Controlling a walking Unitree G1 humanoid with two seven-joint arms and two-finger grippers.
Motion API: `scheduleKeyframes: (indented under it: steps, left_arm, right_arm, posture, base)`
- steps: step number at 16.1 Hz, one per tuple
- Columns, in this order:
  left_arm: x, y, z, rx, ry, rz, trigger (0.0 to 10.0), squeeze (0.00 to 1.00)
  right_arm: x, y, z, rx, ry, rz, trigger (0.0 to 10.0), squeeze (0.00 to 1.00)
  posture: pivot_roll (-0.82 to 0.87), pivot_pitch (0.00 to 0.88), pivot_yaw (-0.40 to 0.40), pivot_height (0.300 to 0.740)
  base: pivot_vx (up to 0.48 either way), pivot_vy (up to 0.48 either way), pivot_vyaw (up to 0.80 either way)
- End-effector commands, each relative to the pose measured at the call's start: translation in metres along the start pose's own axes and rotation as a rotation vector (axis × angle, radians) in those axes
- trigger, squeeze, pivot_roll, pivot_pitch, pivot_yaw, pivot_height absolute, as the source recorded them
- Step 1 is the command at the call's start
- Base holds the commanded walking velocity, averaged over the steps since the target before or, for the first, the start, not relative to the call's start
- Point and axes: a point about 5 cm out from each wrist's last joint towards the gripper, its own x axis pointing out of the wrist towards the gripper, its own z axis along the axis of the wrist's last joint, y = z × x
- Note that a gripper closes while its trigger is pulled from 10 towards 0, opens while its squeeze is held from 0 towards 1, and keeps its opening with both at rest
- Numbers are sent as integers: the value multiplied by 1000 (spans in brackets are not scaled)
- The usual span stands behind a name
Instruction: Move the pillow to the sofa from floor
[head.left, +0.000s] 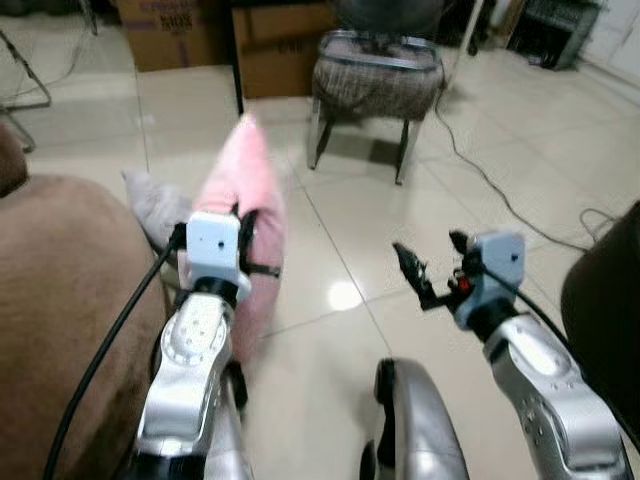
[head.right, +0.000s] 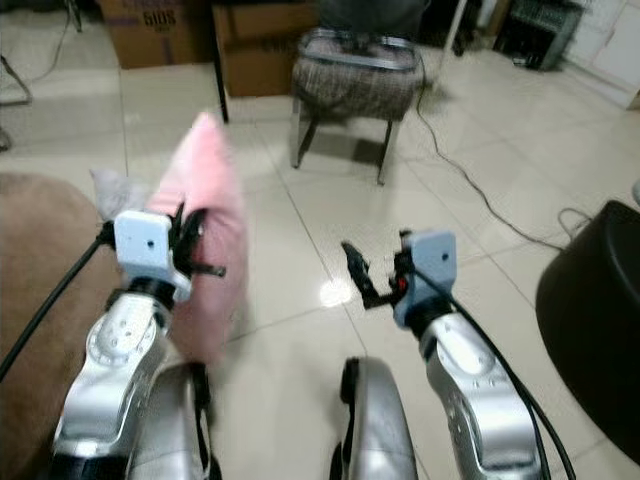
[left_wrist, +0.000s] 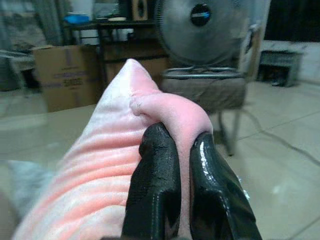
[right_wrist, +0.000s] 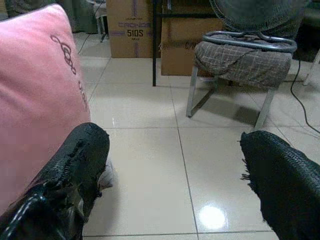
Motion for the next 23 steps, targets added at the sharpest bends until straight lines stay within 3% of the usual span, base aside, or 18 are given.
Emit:
scheduleKeyframes:
  steps: [1,5,7,12,15,18,23]
  left_arm:
    - [-2,-7,15,26,-61,-29,10000,0]
    - [-17,2,11,55,-2,46,10000,0]
    - [-13,3,7,94,10,42,10000,0]
    - [-3,15,10,98,10,61,10000,0]
    - [-5,27,7,104,30,90,10000,0]
    - [-5,32,3,114,50,107,10000,0]
    - [3,42,15,127,17,116,10000,0]
  right_arm:
    - [0,-3,1,-14,-3,-8,10000,0]
    - [0,-3,1,-20,-1,-4,10000,0]
    - [1,-3,1,-27,-3,-1,10000,0]
    - [2,4,7,-35,-15,4,10000,0]
    - [-2,-1,4,-32,-10,-52,10000,0]
    - [2,0,3,-20,-14,-67,10000,0]
    - [14,8,1,-33,2,-86,10000,0]
  posture:
    - [16,0,-50,601]
    - [18,0,-55,641]
    - [9,0,-44,661]
    - [-35,0,-31,711]
    - [-36,0,-11,740]
    - [-7,0,-6,740]
    - [29,0,6,740]
  base:
    - [0,0,0]
    - [0,0,0]
    - [0,0,0]
    - [0,0,0]
    - [0,0,0]
    - [0,0,0]
    - [0,0,0]
